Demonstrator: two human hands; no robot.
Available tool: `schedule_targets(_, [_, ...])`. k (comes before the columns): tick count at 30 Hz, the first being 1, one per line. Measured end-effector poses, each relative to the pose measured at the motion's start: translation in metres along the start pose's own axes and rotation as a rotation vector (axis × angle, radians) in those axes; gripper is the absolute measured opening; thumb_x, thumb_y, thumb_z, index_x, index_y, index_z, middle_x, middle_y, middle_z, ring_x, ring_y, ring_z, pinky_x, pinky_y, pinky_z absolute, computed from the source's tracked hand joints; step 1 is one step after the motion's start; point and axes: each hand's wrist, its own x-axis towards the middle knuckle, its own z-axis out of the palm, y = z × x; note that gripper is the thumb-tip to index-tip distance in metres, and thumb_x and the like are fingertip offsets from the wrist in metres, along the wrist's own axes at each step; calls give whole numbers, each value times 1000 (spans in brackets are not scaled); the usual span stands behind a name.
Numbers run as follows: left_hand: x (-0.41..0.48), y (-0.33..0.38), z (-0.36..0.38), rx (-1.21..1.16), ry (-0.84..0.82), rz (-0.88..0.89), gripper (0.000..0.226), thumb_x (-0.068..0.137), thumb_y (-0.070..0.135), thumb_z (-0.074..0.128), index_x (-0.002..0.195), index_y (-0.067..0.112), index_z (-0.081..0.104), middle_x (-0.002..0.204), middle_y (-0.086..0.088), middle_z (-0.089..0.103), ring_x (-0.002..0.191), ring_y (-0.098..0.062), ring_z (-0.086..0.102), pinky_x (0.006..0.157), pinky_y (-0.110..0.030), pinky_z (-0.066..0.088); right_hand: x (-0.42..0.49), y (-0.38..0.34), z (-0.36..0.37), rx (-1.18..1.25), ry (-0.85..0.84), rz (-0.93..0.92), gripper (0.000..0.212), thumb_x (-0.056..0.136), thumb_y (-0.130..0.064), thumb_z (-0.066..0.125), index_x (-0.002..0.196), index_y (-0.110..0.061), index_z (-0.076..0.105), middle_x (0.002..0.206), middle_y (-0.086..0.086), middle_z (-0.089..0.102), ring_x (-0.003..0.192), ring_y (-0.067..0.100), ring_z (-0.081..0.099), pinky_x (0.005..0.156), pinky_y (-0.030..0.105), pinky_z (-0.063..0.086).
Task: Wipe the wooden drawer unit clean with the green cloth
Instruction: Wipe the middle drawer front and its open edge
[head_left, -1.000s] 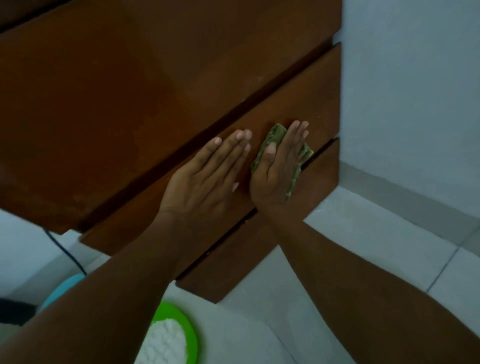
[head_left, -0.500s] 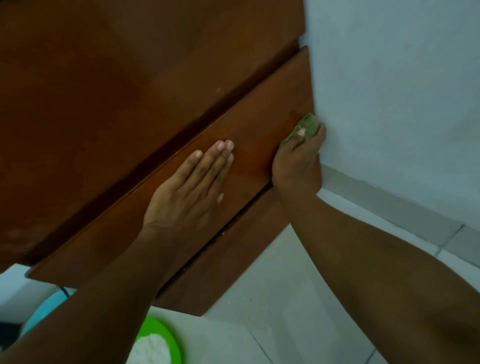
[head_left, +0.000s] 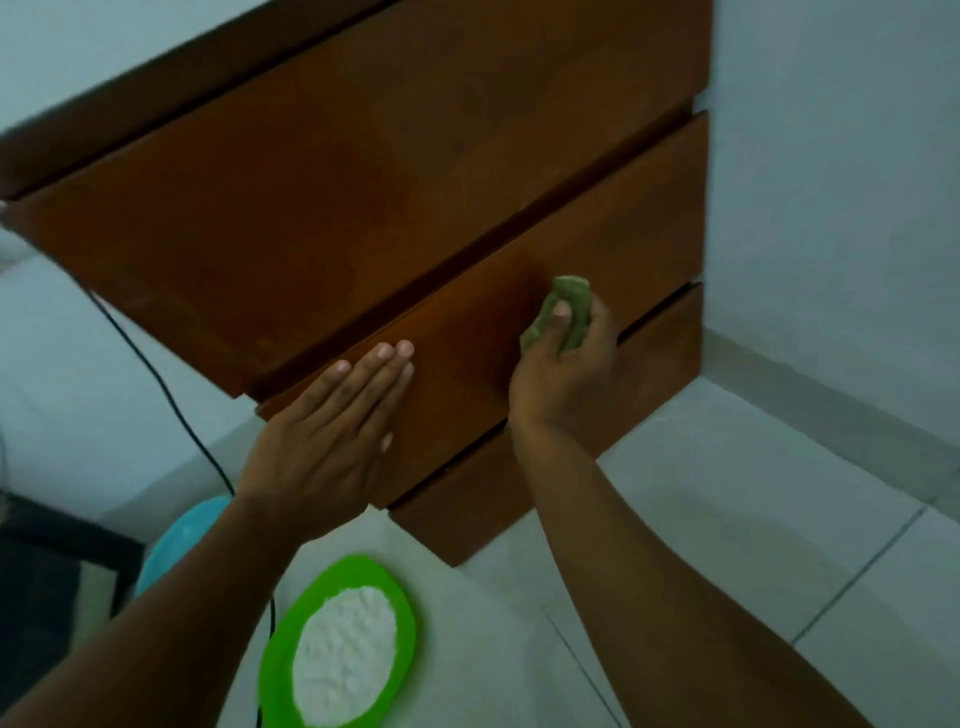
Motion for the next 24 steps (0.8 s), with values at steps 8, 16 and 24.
schedule_targets(8, [-58, -10, -14, -25, -46, -116, 69, 97, 24, 37, 158, 2, 14, 168, -15, 9, 156, -28, 8, 124, -48, 19, -110, 2, 14, 36, -287, -344, 28, 101, -7, 54, 127, 0, 61, 126, 13, 63, 121, 20, 58, 106, 31, 46])
schedule_targets(16, [-74, -21, -9, -26, -82, -85, 75, 89, 22, 28, 159, 4, 9, 168, -15, 3, 156, -26, 2, 126, -45, 14, -150, 42, 27, -243, -570, -494, 60, 106, -30, 32, 158, -8, 13, 168, 7, 4, 156, 22, -3, 127, 44, 8])
schedule_targets(24, [-66, -10, 0, -43, -72, -89, 74, 92, 24, 28, 159, 2, 6, 167, -17, -1, 156, -28, -1, 126, -45, 12, -128, 63, 38, -500, -450, -707, 66, 104, -40, 25, 157, -7, 5, 166, 9, 2, 156, 26, -1, 126, 44, 3])
